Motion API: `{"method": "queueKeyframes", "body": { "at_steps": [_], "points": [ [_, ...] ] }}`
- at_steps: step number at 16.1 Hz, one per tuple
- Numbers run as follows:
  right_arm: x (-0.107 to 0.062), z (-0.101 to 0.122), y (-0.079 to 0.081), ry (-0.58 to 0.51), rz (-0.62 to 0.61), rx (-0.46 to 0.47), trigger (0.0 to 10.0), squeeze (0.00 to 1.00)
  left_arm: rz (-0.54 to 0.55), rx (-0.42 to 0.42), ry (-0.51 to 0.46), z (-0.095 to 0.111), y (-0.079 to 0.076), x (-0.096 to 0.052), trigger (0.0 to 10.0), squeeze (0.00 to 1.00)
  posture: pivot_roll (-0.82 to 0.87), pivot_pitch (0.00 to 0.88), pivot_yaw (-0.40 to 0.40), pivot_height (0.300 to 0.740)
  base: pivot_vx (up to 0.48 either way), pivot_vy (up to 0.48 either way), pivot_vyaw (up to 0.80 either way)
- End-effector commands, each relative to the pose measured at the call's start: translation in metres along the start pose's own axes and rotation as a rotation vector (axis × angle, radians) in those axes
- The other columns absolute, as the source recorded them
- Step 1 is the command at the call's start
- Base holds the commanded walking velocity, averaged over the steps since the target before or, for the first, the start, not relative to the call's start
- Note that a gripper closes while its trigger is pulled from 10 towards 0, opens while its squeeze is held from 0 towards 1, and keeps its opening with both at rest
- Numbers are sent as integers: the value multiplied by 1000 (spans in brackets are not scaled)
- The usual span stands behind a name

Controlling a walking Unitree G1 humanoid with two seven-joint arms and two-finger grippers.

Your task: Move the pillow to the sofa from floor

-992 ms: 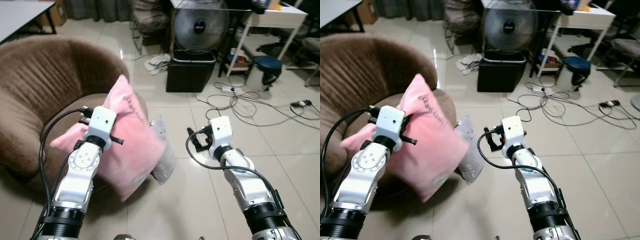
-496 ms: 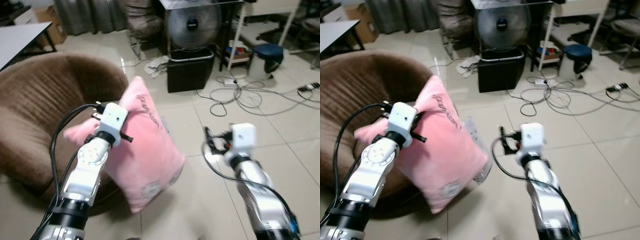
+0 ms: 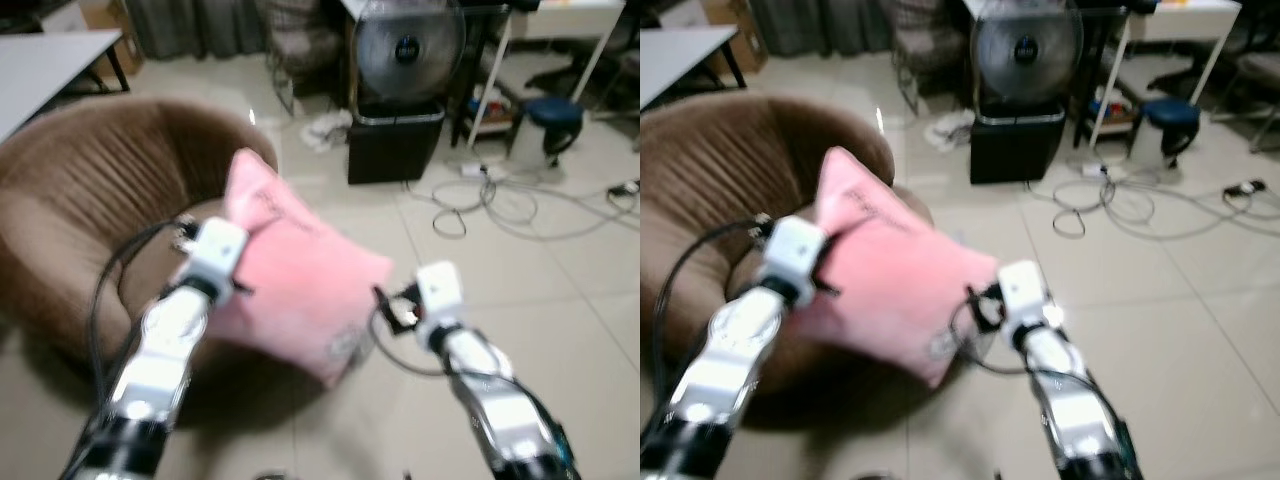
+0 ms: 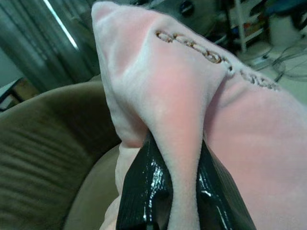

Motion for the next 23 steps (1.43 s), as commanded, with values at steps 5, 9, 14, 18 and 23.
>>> {"method": "queueKeyframes", "body": {
  "at_steps": [5, 9, 14, 18, 23],
  "points": [
    [8, -1, -16, 35, -33, -61, 10000, 0, 4, 25, -67, 15, 1, 0, 10000, 0, 103, 0, 27, 740, 0, 432, 0],
    [9, -4, -18, 38, -64, -36, 10000, 0, -14, 38, -69, 16, 0, 5, 10000, 0, 99, 0, 32, 740, 0, 433, 0],
    [8, -7, -20, 44, -75, -32, 10000, 0, -53, 137, -99, 21, -8, 9, 10000, 0, 74, 0, 53, 740, 0, 164, 0],
    [5, -9, -23, 48, -80, -43, 10000, 0, -79, 42, -110, 20, -19, 10, 10000, 0, 63, 0, 61, 740, 0, -360, 0],
    [9, -7, -40, 54, -109, -37, 10000, 0, -77, -37, -138, 22, -24, 12, 10000, 0, 69, 0, 47, 740, 0, 0, 0]
  ]
}}
Point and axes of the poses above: a point about 5 cm out from each wrist's last joint towards the gripper, its own x axis pointing out of the wrist towards the gripper, its own z axis along the axis of the wrist's last joint, y = z × x, the point moved 1 cm from there along x, pointing out of the wrist towards the gripper, and after that the axes turned 10 degrees about -x, right-handed, at the moved point
